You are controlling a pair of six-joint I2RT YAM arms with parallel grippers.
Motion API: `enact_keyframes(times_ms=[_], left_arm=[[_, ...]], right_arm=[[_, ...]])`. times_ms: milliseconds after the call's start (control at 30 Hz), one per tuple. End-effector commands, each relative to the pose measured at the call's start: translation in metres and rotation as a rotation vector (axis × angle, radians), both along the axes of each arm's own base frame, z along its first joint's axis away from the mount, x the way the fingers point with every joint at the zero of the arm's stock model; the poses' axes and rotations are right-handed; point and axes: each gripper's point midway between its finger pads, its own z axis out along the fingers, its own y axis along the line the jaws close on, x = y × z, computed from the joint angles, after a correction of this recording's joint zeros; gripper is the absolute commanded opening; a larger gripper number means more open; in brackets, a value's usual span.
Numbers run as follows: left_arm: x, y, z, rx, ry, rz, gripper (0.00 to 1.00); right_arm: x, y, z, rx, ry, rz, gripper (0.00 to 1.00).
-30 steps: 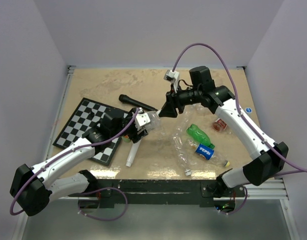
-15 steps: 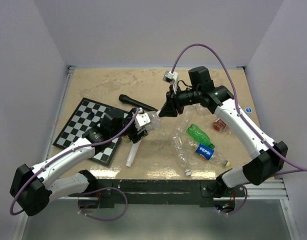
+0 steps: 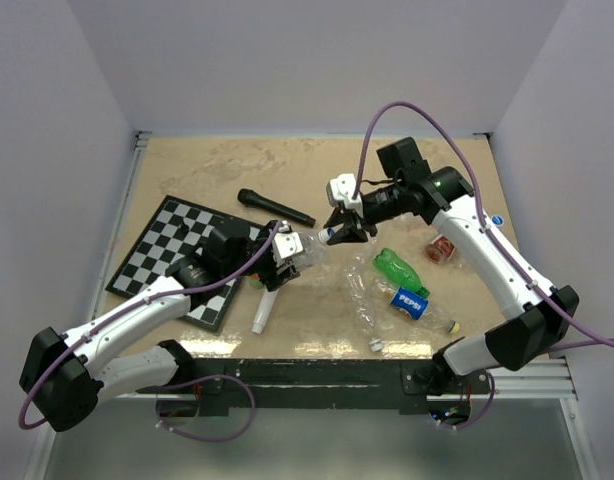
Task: Unscrew the bottle caps
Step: Unscrew the bottle cap from the plastic bottle.
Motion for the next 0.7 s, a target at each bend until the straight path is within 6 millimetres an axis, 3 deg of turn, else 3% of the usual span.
enact_keyframes(times_ms=[0, 233, 667], left_arm=[[0.0135, 0.0028, 0.0176, -0.039, -0.043, 0.058, 0.0], [0.0131, 0.003, 0.0192, -0.041, -0.048, 0.055, 0.0], [0.0122, 0.0023, 0.0198, -0.044, -0.048, 0.05, 0.0]], right_arm=[[-0.0257, -0.0134, 0.0168, 0.023, -0.383, 0.293, 0.0], [-0.0199, -0.0124, 0.0218, 0.026, -0.498, 0.35, 0.0], [-0.0261, -0.014, 0.0142, 0.03, -0.472, 0.349, 0.0]])
